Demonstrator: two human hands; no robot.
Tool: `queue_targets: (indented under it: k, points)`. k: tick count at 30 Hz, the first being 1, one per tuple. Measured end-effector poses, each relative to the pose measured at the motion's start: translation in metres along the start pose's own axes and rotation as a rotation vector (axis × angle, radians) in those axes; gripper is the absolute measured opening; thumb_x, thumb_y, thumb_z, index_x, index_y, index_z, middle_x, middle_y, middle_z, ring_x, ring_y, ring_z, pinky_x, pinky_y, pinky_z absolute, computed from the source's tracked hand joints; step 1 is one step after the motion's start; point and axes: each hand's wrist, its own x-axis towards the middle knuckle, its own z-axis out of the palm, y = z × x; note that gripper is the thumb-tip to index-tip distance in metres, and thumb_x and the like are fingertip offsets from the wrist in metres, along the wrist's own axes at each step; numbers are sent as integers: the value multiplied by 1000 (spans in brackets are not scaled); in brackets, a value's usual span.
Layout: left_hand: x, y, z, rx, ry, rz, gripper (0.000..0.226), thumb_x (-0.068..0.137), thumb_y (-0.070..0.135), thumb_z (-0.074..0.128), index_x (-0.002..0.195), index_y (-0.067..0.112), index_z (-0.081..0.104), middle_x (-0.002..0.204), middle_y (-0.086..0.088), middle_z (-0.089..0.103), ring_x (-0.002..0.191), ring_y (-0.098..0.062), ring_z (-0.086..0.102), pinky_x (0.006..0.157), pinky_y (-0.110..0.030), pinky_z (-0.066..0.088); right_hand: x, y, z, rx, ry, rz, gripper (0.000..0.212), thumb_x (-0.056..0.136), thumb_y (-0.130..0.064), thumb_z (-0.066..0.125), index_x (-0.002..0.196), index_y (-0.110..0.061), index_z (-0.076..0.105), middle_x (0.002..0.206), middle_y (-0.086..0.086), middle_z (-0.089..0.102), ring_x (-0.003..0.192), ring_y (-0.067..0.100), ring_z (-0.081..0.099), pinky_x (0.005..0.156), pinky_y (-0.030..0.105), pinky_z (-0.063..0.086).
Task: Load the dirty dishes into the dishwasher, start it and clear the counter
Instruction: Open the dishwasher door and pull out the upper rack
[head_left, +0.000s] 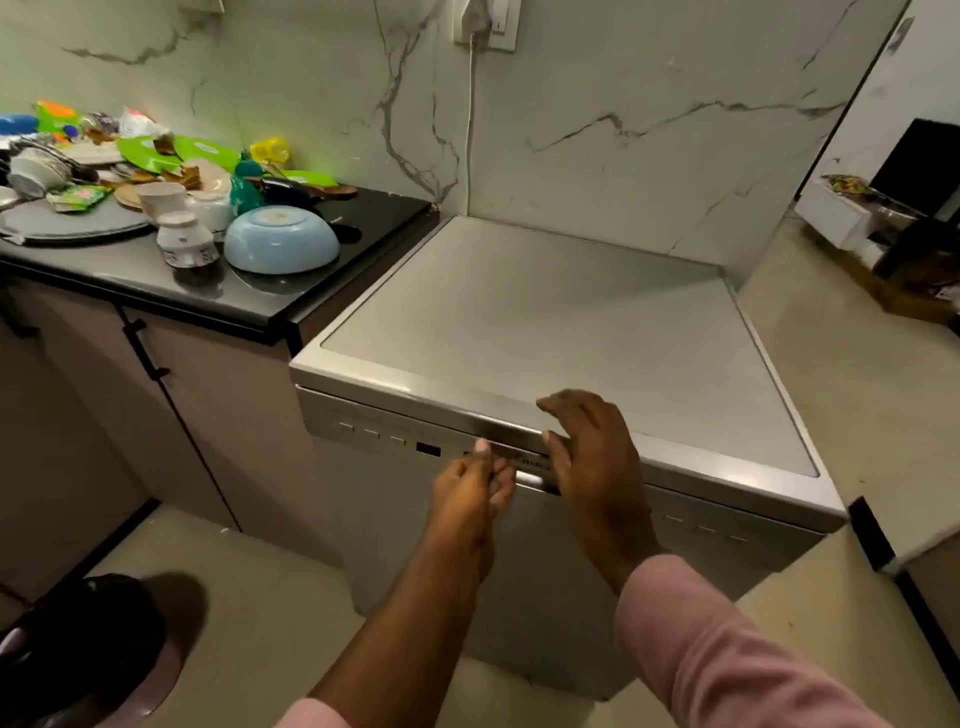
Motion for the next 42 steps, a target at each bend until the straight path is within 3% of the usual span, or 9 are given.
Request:
queue_targets:
  k: [4,13,17,21,23,26,29,36,42]
  points:
    - [14,-16,14,-121,27,6,28,96,25,57,106,-1,59,100,-15,64,93,-26,65,92,-40,54,3,19,20,-171,-40,-20,39,77,2,65,115,-9,64,117,7,61,109,25,53,90,38,49]
    - [28,-38,21,-155,-103,50,43,97,25,53,129,-4,48,118,-22,63,110,-31,64,98,-44,50,-3,32,28,-324,-6,-58,29,83,-4,63,109,-16,64,107,2,62,97,20,56,77,37,54]
    - [12,-41,18,-60,-50,108,42,97,32,53,125,1,49,114,-19,65,95,-25,69,73,-32,60,-5,29,35,-379,-3,-41,37,83,-2,63,118,-13,61,117,4,60,106,23,56,87,33,52]
    - [-44,-61,-40,151,-16,156,46,91,38,59,121,4,54,112,-16,68,97,-25,70,77,-32,59,-29,23,38,-343,29,-12,52,81,-5,69,131,-7,55,138,14,50,130,30,44,113,39,33]
    - [-68,-66,-72,460,204,217,61,81,53,66,118,8,47,113,-9,59,102,-26,62,85,-38,52,-59,17,34,-193,49,18,41,85,-12,66,125,-7,59,139,17,47,132,31,41,111,40,34]
    - [-98,-57,-108,830,652,599,68,83,66,56,119,12,35,123,-9,37,119,-31,40,100,-52,39,-108,-3,30,-144,-20,147,22,90,-29,50,93,-15,66,103,8,62,94,27,60,79,36,51]
    - [-98,-47,-141,1203,439,1038,40,93,35,51,124,9,49,130,-9,49,128,-28,42,108,-40,32,-135,-19,26,-214,-305,226,33,92,-37,37,83,-20,64,84,1,66,80,24,62,68,33,42]
    - [-119,-79,-227,1677,55,893,31,91,42,37,82,28,63,80,10,63,79,-19,58,69,-32,39,-217,-46,15,-69,-744,392,18,81,-43,69,91,-29,73,91,-7,72,88,9,63,74,27,47]
    - [-157,-143,-332,1698,-168,781,35,90,47,38,81,25,63,80,7,62,81,-17,53,69,-35,45,-332,-65,44,-11,-886,459,10,76,-27,77,84,-26,72,89,-9,71,83,7,63,75,25,50]
